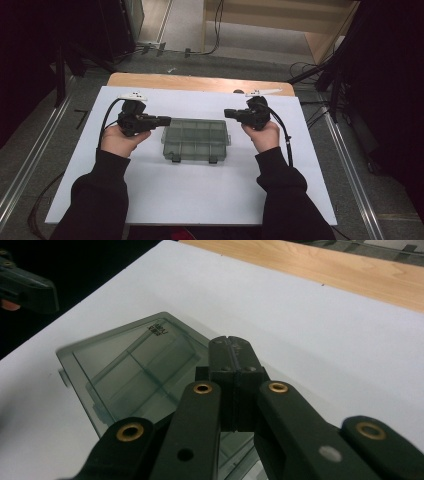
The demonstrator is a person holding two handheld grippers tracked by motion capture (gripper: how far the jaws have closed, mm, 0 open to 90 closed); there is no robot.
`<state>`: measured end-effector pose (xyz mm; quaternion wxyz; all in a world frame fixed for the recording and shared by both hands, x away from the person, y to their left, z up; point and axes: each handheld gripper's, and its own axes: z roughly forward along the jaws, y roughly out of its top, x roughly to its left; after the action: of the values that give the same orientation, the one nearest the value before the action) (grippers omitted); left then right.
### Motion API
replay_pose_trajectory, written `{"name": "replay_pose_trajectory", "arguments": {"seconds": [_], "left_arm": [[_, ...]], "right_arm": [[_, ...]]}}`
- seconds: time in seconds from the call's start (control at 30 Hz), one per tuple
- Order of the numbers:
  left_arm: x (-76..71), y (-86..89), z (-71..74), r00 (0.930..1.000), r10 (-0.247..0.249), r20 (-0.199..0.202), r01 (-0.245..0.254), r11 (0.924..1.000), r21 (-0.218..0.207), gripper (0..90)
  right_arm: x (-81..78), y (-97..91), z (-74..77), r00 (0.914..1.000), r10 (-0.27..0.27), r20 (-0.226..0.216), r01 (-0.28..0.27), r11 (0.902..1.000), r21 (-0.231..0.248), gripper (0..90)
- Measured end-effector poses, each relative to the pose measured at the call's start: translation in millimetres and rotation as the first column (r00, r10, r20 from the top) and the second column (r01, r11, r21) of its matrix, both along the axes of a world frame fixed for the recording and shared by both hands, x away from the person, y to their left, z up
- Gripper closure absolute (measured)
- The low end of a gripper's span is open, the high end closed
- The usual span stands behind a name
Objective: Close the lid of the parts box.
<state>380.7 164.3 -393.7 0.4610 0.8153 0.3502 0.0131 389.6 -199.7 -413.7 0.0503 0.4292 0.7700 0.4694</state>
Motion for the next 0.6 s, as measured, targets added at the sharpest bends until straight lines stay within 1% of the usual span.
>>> {"name": "replay_pose_trajectory", "arguments": {"seconds": [0.1,0.13,0.23,0.3,0.4,0.43,0.57,0.6], "left_arm": [[3.5,-3.0,-7.9,1.0000,0.001,-0.004,-0.001,0.9998,0.018,89.2],[4.2,-4.2,-10.4,1.0000,0.000,-0.002,0.000,0.9997,0.023,89.1],[5.5,-5.8,-15.8,1.0000,0.003,0.000,-0.003,0.9995,0.032,89.1],[6.1,-6.0,-18.8,1.0000,0.007,0.005,-0.007,0.9997,0.025,89.1],[6.5,-5.4,-22.7,0.9999,0.010,0.009,-0.011,0.9996,0.028,89.1],[6.4,-5.0,-23.3,0.9999,0.011,0.011,-0.012,0.9994,0.034,89.1],[5.7,-4.3,-26.9,0.9999,0.011,0.013,-0.011,0.9996,0.025,89.1],[5.2,-4.8,-28.3,0.9997,0.011,0.019,-0.012,0.9996,0.024,89.1]], "right_arm": [[-2.7,1.2,-2.4,0.9999,0.011,0.002,-0.011,0.9999,0.000,88.1],[-3.9,1.9,-2.9,0.9999,0.013,-0.004,-0.013,0.9999,0.003,88.1],[-6.1,3.0,-5.3,0.9997,0.024,0.000,-0.024,0.9997,-0.004,88.1],[-7.0,3.7,-6.3,0.9996,0.029,-0.005,-0.029,0.9996,-0.002,88.1],[-9.4,5.6,-7.2,0.9992,0.039,-0.010,-0.039,0.9993,-0.002,88.1],[-10.9,6.4,-7.7,0.9992,0.040,-0.007,-0.040,0.9992,0.002,88.1],[-15.5,9.3,-10.0,0.9985,0.054,-0.006,-0.054,0.9985,-0.007,88.1],[-16.8,9.5,-10.6,0.9984,0.057,-0.005,-0.057,0.9983,-0.009,88.1]]}}
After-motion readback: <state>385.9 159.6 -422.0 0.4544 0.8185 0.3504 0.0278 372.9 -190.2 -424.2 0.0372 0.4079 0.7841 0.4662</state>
